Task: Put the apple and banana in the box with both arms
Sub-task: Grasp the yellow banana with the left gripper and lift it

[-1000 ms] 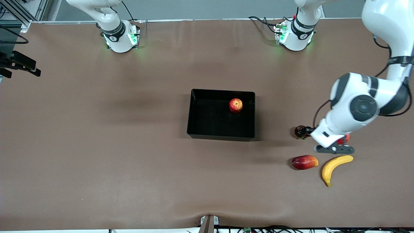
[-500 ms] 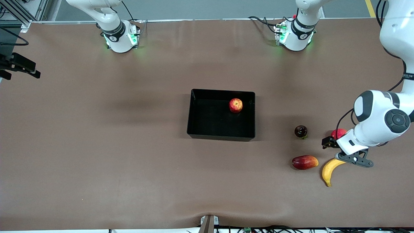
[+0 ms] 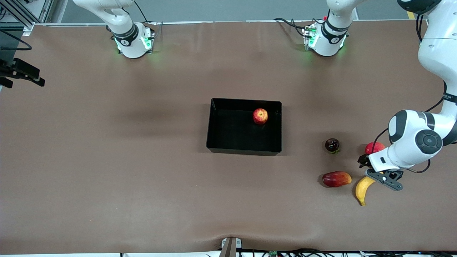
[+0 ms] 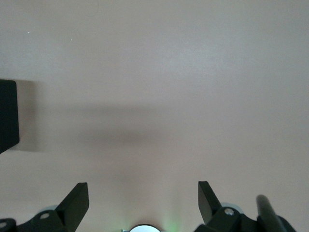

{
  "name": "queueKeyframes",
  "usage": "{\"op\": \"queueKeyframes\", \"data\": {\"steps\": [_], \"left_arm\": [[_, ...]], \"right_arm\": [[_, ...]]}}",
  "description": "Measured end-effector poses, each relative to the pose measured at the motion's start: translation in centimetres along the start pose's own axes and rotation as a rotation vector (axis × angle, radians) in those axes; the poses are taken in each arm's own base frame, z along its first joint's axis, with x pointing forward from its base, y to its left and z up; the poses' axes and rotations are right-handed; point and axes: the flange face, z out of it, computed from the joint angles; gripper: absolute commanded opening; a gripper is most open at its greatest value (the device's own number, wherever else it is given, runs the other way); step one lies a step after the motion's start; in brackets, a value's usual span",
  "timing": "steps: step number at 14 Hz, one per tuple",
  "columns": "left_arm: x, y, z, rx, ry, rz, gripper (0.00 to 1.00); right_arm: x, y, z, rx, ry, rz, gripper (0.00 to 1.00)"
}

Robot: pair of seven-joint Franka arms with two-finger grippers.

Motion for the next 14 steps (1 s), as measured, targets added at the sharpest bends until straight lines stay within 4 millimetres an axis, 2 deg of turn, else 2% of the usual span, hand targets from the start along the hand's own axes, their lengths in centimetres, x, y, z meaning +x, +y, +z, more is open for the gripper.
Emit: {"op": "queueKeyframes", "data": {"steps": [3,5,7,8,9,10,14], "left_arm": [[0.0,0.1,1.8,0.003,0.020,0.079,1.00],[-0.5,-0.3,3.2,0.003,0.032,0.128,0.91],[-0.7,-0.6,4.0,0.007,0.047,0.181,0.68],[-0.6,-0.7,4.1,0.010,0.055,0.200,0.47],[-0.5,-0.8,4.1,0.013,0.062,0.210,0.15],[-0.4,-1.0,4.1,0.016,0.068,0.214,0.00],[0.2,-1.5,3.3,0.033,0.083,0.214,0.00]], "right_arm": [[0.0,0.1,0.0,0.000,-0.001,0.001,1.00],[0.0,0.1,0.0,0.000,-0.001,0.001,1.00],[0.0,0.1,0.0,0.000,-0.001,0.001,1.00],[0.0,0.1,0.0,0.000,-0.001,0.001,1.00],[0.0,0.1,0.0,0.000,-0.001,0.001,1.00],[0.0,0.1,0.0,0.000,-0.001,0.001,1.00],[0.0,0.1,0.0,0.000,-0.002,0.002,1.00]]}}
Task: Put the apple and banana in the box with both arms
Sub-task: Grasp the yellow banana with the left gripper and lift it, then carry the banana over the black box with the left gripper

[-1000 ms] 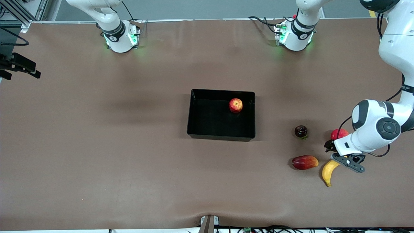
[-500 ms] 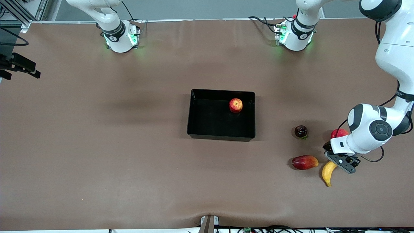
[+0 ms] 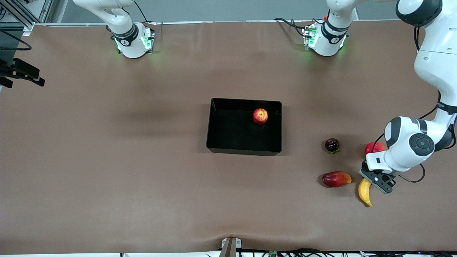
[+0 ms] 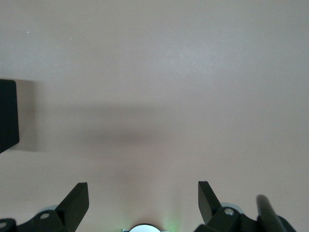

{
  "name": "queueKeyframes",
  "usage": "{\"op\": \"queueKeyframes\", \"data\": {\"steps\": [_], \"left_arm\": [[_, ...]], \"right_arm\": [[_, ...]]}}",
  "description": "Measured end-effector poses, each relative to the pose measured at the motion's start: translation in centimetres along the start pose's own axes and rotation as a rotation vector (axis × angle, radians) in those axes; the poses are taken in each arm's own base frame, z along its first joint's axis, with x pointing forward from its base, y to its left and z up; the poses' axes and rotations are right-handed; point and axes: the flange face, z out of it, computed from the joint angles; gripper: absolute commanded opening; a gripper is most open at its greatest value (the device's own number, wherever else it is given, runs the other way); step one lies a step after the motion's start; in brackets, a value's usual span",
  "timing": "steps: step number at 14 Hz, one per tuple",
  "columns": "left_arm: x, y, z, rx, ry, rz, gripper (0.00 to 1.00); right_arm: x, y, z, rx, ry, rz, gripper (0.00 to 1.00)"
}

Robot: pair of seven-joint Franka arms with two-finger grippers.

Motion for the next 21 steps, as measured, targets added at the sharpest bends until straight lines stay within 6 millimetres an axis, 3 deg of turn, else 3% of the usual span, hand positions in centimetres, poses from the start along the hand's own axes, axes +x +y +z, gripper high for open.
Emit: {"op": "queueKeyframes", "data": {"steps": [3,5,8,12,15,17,19,21], "left_arm": [[0.8,-1.0,-1.5,0.029,0.024,0.004,0.00],[1.8,-1.6,-3.6,0.055,0.048,0.014,0.00],[4.2,-1.6,-8.5,0.079,0.054,0.038,0.00],[7.4,1.0,-14.7,0.014,-0.018,-0.011,0.00],[9.3,4.1,-17.2,-0.043,-0.092,-0.184,0.00],[11.4,7.4,-17.8,-0.073,-0.120,-0.316,0.00],[14.2,11.8,-17.6,-0.083,-0.136,-0.435,0.00],[18.2,17.9,-17.7,-0.082,-0.144,-0.543,0.00]], "right_arm": [[-0.1,0.0,0.1,0.001,-0.007,0.000,1.00],[-0.2,0.0,0.2,0.002,-0.019,0.000,1.00],[-0.4,0.0,0.3,0.004,-0.038,0.001,1.00],[-0.6,0.0,0.4,0.006,-0.051,0.001,1.00],[-0.6,-0.1,0.5,0.006,-0.056,-0.001,1.00],[-0.4,-0.2,0.8,0.006,-0.062,-0.002,1.00],[-0.1,-0.1,1.5,0.007,-0.075,-0.001,1.00],[0.2,-0.2,2.0,0.007,-0.085,-0.004,1.00]]}}
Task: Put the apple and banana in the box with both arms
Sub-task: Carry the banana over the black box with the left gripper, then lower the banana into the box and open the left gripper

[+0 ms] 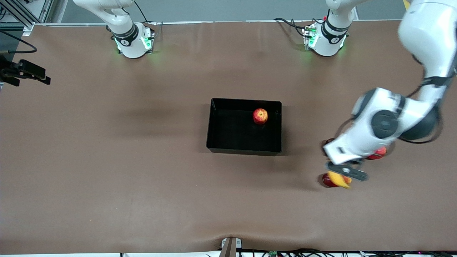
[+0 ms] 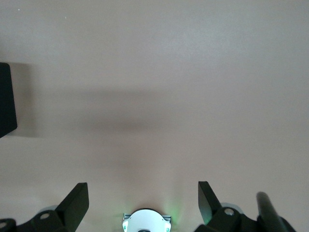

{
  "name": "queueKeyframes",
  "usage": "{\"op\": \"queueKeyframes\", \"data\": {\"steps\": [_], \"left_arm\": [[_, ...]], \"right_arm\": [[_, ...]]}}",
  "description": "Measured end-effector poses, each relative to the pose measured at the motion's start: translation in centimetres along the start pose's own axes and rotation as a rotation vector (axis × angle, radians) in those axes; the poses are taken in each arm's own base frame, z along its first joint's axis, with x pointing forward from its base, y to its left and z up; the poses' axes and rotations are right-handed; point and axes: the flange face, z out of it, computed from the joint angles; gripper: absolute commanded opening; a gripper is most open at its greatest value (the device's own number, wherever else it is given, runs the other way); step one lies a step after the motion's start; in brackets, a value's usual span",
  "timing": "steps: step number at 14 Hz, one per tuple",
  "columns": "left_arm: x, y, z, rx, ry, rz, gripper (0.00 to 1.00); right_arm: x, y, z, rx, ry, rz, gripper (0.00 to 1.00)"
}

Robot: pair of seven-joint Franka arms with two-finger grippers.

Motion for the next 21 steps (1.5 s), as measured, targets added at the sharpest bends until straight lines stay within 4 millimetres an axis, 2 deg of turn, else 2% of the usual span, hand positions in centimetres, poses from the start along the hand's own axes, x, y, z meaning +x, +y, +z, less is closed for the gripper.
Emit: {"op": "queueKeyframes", "data": {"steps": [2,3,7,9,12,14,17,19,21], "left_arm": [[-0.3,6.9,0.1,-0.003,-0.005,-0.095,0.00],[-0.6,9.7,0.3,-0.006,-0.010,-0.138,0.00],[-2.3,20.3,0.8,-0.023,-0.016,-0.219,0.00],[-3.2,24.4,0.5,-0.026,-0.009,-0.241,0.00],[-4.8,28.7,0.6,-0.011,-0.003,-0.260,0.00],[-5.7,31.3,1.3,-0.001,0.012,-0.272,0.00],[-7.2,35.6,3.2,0.002,0.050,-0.297,0.00],[-8.0,37.8,4.6,-0.002,0.077,-0.301,0.00],[-8.4,39.0,5.9,-0.002,0.094,-0.293,0.00]], "right_arm": [[0.3,-0.8,0.4,-0.002,-0.009,-0.016,1.00],[0.4,-1.4,0.6,-0.003,-0.016,-0.027,1.00],[-0.2,-2.5,1.5,0.001,-0.099,-0.045,1.00],[-1.2,-2.6,1.6,0.006,-0.152,-0.045,1.00],[-1.6,-2.6,-0.1,0.002,-0.102,-0.047,1.00],[0.4,-2.6,-0.1,-0.008,-0.010,-0.047,1.00],[3.6,-1.9,1.2,-0.048,0.049,-0.038,1.00],[4.3,-1.5,1.5,-0.060,0.060,-0.033,1.00],[4.6,-0.9,1.3,-0.059,0.084,-0.023,1.00]]}}
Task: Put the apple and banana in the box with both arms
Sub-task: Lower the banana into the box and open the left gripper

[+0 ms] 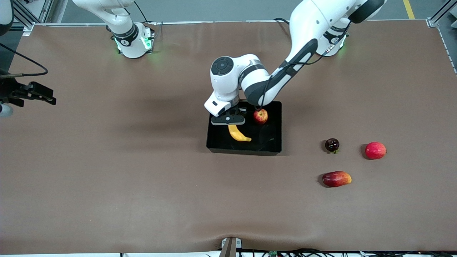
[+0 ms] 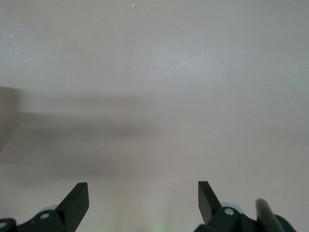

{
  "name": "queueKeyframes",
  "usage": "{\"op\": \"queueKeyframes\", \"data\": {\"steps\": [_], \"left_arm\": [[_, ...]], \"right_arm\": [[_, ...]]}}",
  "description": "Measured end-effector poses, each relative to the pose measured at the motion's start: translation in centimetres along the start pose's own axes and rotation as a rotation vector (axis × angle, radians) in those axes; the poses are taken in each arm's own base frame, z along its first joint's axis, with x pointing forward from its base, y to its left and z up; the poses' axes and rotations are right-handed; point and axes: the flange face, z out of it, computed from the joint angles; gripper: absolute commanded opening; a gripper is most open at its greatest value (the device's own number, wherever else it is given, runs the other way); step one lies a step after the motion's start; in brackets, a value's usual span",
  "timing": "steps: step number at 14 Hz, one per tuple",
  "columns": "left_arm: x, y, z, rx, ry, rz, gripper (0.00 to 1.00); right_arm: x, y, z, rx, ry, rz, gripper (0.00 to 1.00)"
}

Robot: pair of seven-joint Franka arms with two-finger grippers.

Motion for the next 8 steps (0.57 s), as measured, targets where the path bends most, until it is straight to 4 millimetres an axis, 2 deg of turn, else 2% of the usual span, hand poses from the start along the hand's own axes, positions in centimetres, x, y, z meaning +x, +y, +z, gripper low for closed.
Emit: {"op": "queueKeyframes", "data": {"steps": [5,8], "left_arm": [[-0.2,0.9,3.5,-0.023,0.018,0.000,0.00],[-1.0,1.5,5.2,-0.010,0.006,-0.018,0.00]], "right_arm": [[0.2,0.2,-0.1,0.008,0.017,0.005,1.00],[0.3,0.2,0.0,0.010,0.024,0.005,1.00]]}}
